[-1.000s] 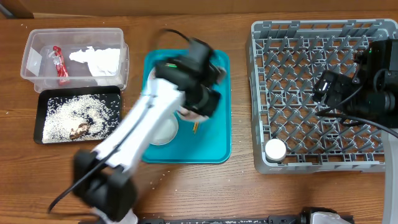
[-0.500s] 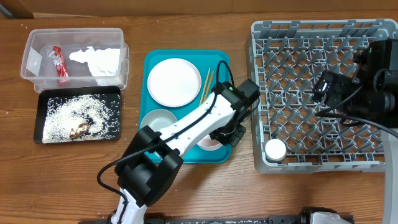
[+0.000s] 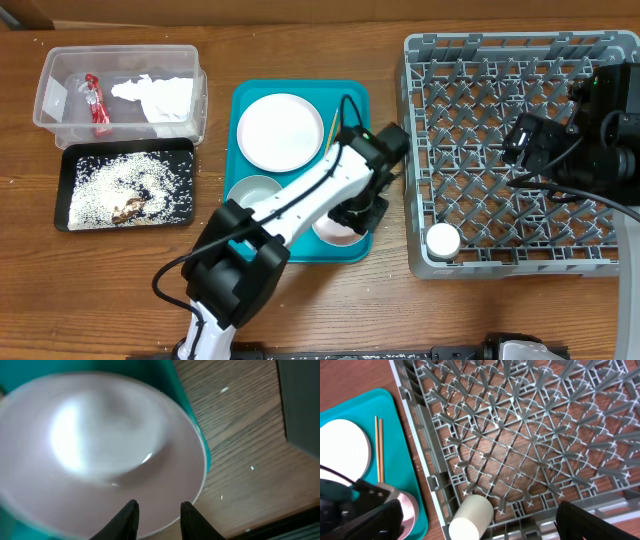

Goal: Sort waste into correct bins and load items into the dishwasher
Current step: 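Set the empty white bowl back on the teal tray, then grasp the white bowl with the right gripper and lift it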

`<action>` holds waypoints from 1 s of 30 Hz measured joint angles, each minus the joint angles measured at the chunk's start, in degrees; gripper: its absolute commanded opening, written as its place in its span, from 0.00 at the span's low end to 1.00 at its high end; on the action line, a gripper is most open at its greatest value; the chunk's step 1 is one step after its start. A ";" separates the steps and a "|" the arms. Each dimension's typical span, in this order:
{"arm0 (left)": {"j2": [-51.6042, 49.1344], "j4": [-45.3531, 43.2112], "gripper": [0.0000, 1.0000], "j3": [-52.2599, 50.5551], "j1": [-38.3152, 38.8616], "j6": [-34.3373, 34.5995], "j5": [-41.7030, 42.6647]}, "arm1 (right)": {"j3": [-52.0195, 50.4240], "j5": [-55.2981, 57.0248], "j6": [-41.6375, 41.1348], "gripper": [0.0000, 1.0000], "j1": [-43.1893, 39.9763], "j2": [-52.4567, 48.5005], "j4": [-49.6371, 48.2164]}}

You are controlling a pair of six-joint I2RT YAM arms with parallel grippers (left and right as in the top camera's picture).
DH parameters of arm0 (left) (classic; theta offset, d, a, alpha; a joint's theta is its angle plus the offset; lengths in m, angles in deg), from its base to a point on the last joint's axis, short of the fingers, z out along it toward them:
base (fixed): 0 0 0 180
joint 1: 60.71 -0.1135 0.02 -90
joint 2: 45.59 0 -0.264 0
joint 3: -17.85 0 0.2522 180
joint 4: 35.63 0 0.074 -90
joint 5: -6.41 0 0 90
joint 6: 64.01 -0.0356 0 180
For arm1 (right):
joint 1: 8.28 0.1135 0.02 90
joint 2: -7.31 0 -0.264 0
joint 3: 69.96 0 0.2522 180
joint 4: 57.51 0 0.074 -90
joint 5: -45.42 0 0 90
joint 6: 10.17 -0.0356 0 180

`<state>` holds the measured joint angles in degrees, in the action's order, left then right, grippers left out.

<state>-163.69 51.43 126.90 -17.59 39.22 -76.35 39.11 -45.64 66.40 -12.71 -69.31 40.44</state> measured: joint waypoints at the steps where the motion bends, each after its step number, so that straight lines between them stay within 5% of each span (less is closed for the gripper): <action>1: 0.00 1.27 0.31 1.14 -0.74 0.15 0.26 | -0.02 -0.24 0.00 1.00 0.00 0.00 -0.31; 6: 0.74 6.97 0.34 8.96 -5.81 0.20 1.07 | -0.26 -7.04 -0.02 1.00 0.04 0.00 -2.40; 10: 4.76 7.26 0.51 11.89 -11.65 0.50 1.44 | -2.69 -12.44 -0.44 0.96 2.32 0.00 -5.84; 20: 13.00 6.78 0.59 13.33 -27.34 -0.11 2.16 | -16.28 -14.25 -7.78 0.84 21.00 -2.05 -19.74; 30: 12.98 2.27 0.84 13.09 -34.84 -1.01 2.67 | -18.25 -5.68 -13.81 0.80 37.09 -18.10 -24.96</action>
<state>-150.71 53.70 139.99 -52.43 38.22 -73.68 20.86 -51.33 52.58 24.38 -87.41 15.47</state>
